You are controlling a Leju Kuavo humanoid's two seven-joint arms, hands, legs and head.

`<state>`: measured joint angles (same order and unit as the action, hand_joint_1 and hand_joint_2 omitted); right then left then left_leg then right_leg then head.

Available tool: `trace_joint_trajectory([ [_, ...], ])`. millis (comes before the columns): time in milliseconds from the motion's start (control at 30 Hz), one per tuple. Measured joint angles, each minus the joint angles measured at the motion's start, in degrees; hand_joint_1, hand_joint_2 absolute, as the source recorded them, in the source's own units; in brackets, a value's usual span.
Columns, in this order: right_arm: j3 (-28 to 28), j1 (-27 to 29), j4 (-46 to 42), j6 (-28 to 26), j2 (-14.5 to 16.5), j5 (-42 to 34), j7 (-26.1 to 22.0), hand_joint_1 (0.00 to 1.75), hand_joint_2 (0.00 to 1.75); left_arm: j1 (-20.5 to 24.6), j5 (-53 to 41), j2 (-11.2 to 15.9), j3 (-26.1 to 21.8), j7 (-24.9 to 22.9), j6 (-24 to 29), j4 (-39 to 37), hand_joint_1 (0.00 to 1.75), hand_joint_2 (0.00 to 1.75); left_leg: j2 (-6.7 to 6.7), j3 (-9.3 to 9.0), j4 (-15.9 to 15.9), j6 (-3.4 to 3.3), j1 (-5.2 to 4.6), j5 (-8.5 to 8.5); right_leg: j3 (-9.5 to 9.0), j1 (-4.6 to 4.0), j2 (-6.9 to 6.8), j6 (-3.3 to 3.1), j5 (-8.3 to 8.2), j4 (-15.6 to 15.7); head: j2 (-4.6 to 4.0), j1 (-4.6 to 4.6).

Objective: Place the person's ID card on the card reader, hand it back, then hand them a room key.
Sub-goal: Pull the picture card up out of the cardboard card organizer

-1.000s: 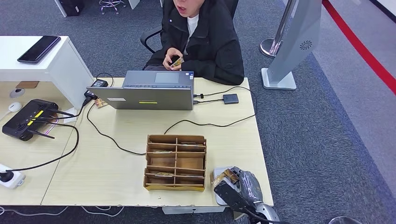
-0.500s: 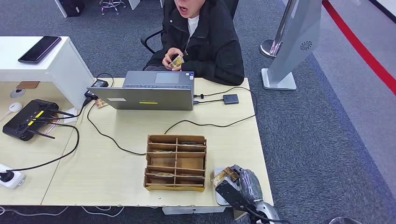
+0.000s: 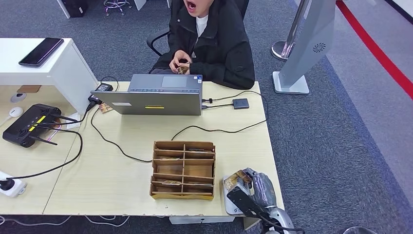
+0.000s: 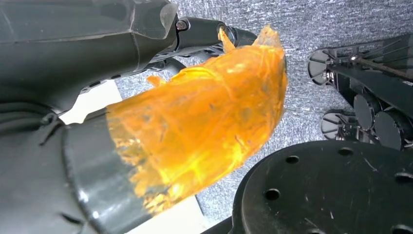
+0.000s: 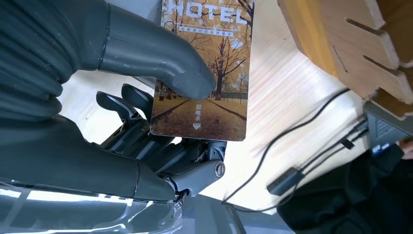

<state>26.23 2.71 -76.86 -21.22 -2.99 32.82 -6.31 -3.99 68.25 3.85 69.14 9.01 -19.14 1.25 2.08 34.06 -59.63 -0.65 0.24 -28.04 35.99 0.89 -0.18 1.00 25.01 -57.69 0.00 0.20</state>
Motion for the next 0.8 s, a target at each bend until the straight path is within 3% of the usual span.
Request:
trace_joint_trajectory([
  [800,-1.1,-2.4,-7.7,-2.9,-1.6,4.2,-3.2,1.75,1.75,-0.7,-8.2,1.0,-7.1,1.1,-1.1,0.0,0.0,0.0,0.0,-0.01,0.0,0.05,0.0,-0.05,0.01,0.0,-0.01,-0.04,0.04,0.0,0.0,0.0],
])
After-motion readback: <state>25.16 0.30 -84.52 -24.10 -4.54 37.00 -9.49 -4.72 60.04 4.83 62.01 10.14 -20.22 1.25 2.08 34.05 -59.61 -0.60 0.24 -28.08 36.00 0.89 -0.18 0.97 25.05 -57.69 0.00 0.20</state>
